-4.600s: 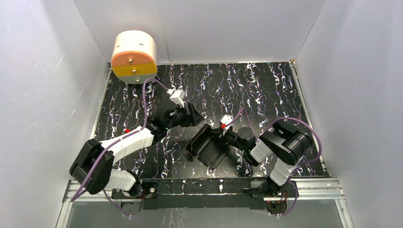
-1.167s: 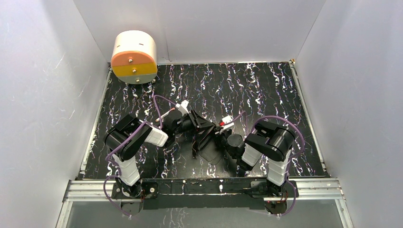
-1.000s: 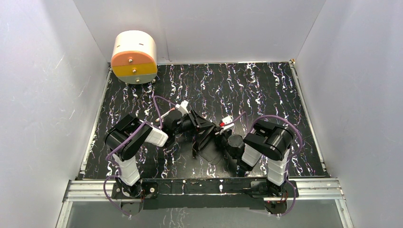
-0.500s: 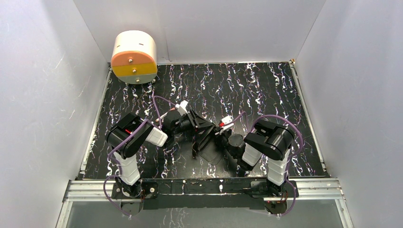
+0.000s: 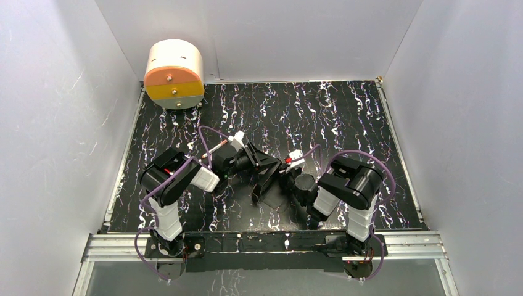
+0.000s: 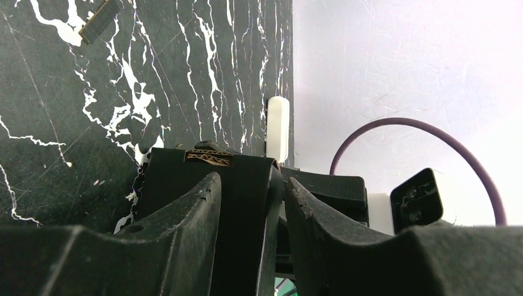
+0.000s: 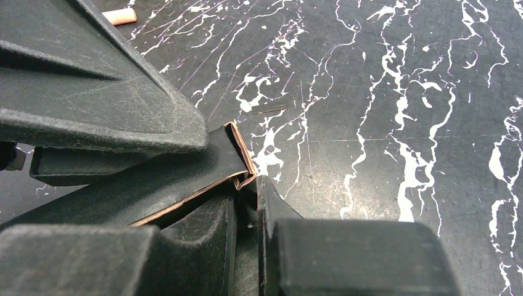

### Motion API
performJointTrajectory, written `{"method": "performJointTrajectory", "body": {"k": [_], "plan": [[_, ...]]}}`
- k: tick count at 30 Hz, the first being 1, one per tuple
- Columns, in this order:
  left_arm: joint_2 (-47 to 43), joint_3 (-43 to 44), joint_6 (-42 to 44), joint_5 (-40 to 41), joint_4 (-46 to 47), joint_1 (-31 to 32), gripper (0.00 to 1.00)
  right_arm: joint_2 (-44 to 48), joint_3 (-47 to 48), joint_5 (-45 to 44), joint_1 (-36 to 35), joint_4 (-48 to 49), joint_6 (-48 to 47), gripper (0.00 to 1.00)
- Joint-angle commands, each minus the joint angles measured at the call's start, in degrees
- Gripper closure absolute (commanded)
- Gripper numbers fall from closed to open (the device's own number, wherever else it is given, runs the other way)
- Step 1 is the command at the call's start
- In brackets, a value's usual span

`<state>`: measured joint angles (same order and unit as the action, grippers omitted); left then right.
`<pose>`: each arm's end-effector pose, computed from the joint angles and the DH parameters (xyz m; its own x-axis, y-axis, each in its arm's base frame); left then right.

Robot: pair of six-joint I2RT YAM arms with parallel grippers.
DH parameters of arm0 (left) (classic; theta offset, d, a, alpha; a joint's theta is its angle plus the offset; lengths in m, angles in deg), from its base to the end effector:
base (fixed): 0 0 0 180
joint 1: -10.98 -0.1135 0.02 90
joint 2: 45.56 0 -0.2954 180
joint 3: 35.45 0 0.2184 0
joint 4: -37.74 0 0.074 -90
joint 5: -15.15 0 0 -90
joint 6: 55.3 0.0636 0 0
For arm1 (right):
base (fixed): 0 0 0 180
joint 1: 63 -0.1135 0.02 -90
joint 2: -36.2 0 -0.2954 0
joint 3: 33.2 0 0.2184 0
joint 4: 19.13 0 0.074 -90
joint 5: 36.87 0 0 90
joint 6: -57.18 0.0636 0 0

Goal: Fold the paper box
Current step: Fold the paper box at the center of the board.

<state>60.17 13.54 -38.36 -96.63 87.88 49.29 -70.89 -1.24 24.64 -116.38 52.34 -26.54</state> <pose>0.2616 -0.2368 0.1999 -0.8536 -0.4577 -0.2486 0.1657 0.2139 -0.9627 0.1988 0.2167 0.1765 -0.0840 0.0482 -0.9953 -0.4148 0.9065 0.0789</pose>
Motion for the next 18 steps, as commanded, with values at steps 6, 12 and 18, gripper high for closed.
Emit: {"method": "performJointTrajectory", "body": {"k": [6,12,18], "plan": [[1.71,-0.28,2.0,-21.16,1.85,-2.84,0.62,5.05,0.07,-0.24,0.56,1.95,-1.75,0.83],[3.04,2.93,5.81,-21.52,-2.25,-7.03,0.62,7.44,-1.25,0.36,0.56,-1.35,-2.34,0.76],[0.55,5.04,10.69,-18.86,-9.17,-10.0,0.61,11.02,-2.01,0.54,0.56,-6.66,-1.63,0.65]]}}
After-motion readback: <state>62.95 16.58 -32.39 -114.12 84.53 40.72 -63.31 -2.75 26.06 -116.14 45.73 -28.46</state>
